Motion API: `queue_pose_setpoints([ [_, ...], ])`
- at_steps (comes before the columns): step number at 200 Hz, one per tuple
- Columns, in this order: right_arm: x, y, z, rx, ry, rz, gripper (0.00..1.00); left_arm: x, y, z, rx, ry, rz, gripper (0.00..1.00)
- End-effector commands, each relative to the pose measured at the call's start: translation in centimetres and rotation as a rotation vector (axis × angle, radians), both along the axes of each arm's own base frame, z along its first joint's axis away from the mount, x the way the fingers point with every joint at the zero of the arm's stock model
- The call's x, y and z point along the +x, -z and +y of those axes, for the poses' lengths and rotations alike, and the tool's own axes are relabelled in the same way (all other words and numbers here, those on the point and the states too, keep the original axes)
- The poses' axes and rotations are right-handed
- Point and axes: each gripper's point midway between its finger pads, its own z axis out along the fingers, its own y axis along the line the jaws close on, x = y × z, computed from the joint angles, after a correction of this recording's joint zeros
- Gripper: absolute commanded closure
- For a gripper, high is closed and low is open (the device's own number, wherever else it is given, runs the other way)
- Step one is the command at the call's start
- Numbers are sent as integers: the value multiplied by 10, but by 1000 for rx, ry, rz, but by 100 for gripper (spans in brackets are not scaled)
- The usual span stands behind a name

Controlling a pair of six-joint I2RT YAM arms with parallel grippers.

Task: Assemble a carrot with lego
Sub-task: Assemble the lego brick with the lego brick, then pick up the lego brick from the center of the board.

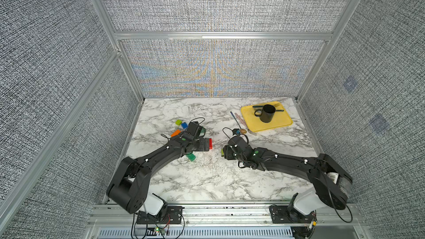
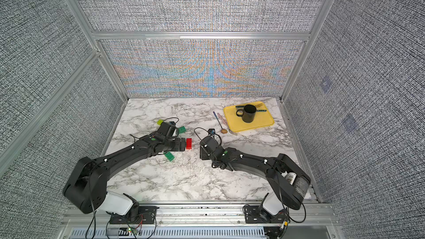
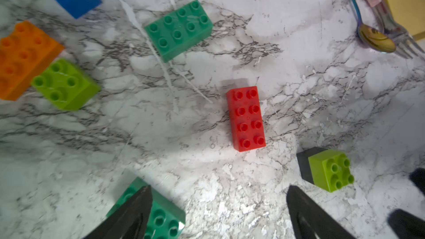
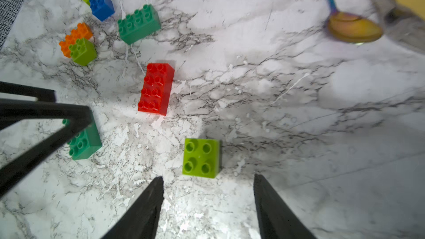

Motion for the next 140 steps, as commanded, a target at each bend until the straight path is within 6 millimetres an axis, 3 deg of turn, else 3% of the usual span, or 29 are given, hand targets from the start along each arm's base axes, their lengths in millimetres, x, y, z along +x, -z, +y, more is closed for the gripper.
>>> queue_pose_setpoints([
  [1, 14, -11, -23, -5, -2, -45, 35, 10, 10, -18, 30, 15, -5, 8],
  [10, 22, -17, -31, 13, 16, -60, 35, 13, 18, -24, 48, 18, 7, 11],
  [14, 18, -7, -39, -1, 21, -44, 35, 15, 20, -28, 53, 20, 9, 12],
  [47, 20, -3, -57, -6, 44, -51, 35, 30, 38, -37, 124, 7, 16, 23],
  [140, 18, 10, -64, -9, 45, -46, 35, 37, 69, -46, 158, 3, 59, 55],
])
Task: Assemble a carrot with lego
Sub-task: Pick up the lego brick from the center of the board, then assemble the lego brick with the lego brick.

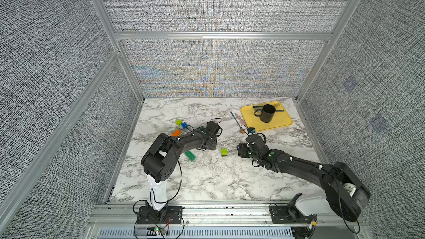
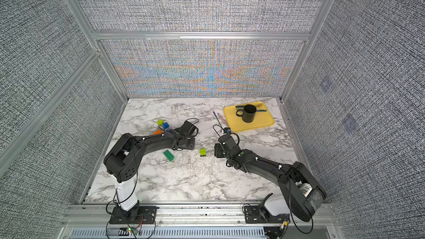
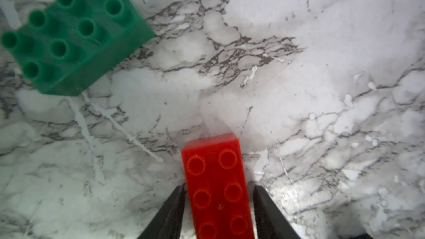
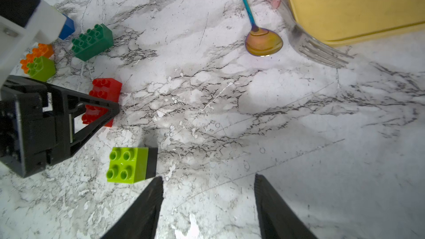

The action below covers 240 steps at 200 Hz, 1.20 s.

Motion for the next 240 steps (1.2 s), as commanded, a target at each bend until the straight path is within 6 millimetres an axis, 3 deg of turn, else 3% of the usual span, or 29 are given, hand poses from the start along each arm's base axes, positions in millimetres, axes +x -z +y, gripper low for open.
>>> queue_pose_setpoints([
  [1, 4, -3, 3, 8, -10, -23, 35, 1, 5, -2, -10, -4, 5, 55],
  [30, 9, -6, -2, -10, -22, -38, 35, 3, -4, -1, -5, 32, -40, 63],
  [62, 14, -21, -18, 18, -54, -89, 35, -2, -42, -2, -21, 169, -138, 73],
  [119, 27, -35, -69, 41, 32, -156, 35, -61, -84, -44, -203, 647, -81, 77],
  [139, 29, -34, -86, 70, 66, -163, 35, -83, -86, -54, -187, 865, -67, 76],
  [157, 29, -32, -96, 95, 83, -164, 35, -91, -85, -57, -128, 1030, -86, 76],
  [240, 27, -22, -105, 95, 89, -145, 35, -74, -64, -76, -48, 1227, -58, 74],
])
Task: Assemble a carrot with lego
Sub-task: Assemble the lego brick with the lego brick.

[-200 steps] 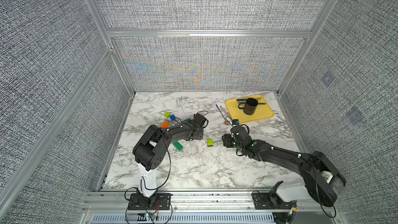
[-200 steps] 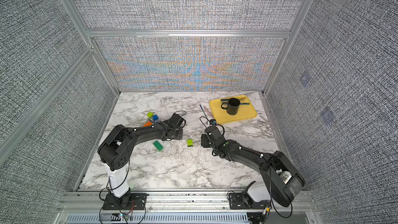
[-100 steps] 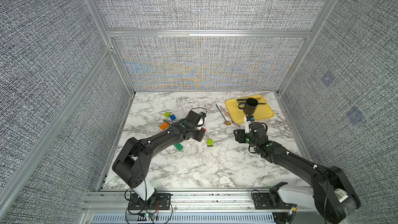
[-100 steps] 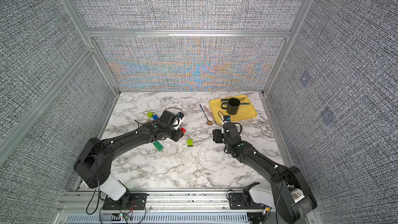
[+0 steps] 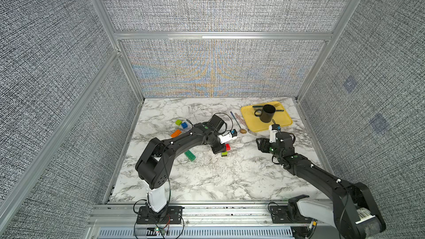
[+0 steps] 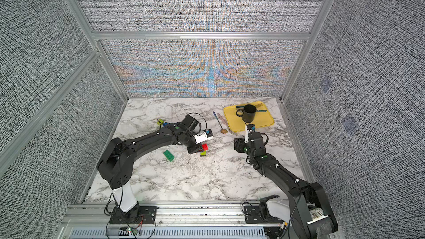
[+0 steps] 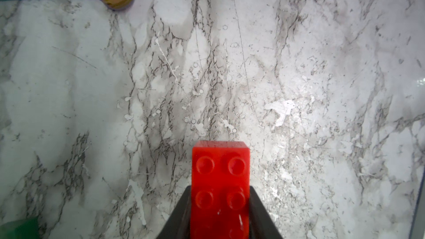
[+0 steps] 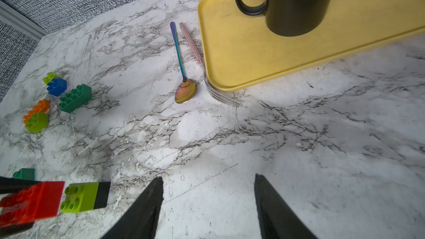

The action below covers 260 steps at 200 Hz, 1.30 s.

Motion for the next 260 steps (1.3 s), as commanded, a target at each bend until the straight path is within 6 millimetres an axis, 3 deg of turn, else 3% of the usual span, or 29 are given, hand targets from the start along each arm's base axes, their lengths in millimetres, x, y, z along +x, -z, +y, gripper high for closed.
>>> queue_pose_setpoints([
  [1, 1, -2, 1, 0, -14, -14, 35, -7, 3, -2, 5, 90, 5, 74],
  [171, 1, 9, 3, 16, -23, 20, 35, -1, 31, 1, 82, 137, 10, 74],
  [260, 0, 14, 4, 21, -24, 35, 35, -7, 59, 22, 238, 34, 34, 79],
])
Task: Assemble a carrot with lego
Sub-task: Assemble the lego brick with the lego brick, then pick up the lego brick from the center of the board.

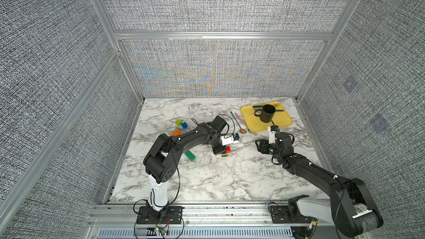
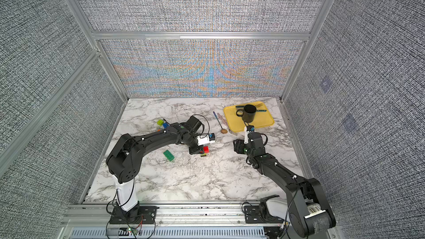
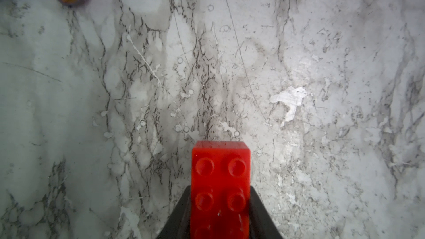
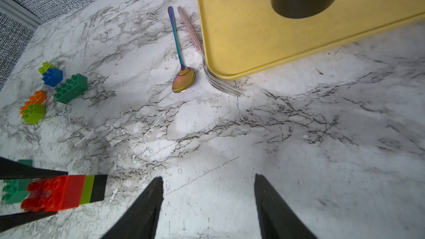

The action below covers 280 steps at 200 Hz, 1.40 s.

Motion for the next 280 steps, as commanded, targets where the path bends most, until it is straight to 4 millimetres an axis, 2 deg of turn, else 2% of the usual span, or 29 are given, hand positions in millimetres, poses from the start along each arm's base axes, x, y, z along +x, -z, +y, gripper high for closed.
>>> queue_pose_setpoints([
  [1, 1, -1, 1, 8, -1, -11, 35, -9, 26, 26, 166, -60, 27, 79],
  [52, 0, 1, 2, 15, -4, -4, 35, -16, 33, 36, 247, -69, 21, 82],
  [84, 2, -2, 3, 16, -6, -5, 35, -17, 8, 13, 126, 16, 11, 79],
  [100, 2, -5, 2, 12, -4, -12, 35, -20, -4, 4, 66, 118, -8, 75],
  [120, 1, -5, 0, 8, 2, -9, 35, -20, -9, 2, 62, 187, -8, 69],
  [149, -2, -5, -2, 1, 12, -10, 35, -15, -13, 1, 52, 184, 3, 52],
  [188, -2, -7, -1, 2, 9, -12, 35, -12, -24, 1, 39, 158, -17, 37],
  [202, -1, -10, -1, 6, 7, -17, 35, -11, -34, 2, 28, 131, -30, 33],
  [228, -3, -15, 0, 6, -2, -33, 35, -1, -73, 2, -109, -9, -61, 32],
  [244, -4, -22, 4, -4, -25, -59, 35, 15, -94, 14, -204, -174, -80, 33],
  [248, -5, -23, 5, -6, -32, -66, 35, 21, -95, 21, -211, -222, -83, 32],
  [261, -6, -27, 9, -8, -48, -88, 35, 38, -90, 47, -192, -344, -108, 32],
  [280, -4, -29, 13, 1, -63, -97, 35, 63, -72, 87, -62, -439, -151, 30],
])
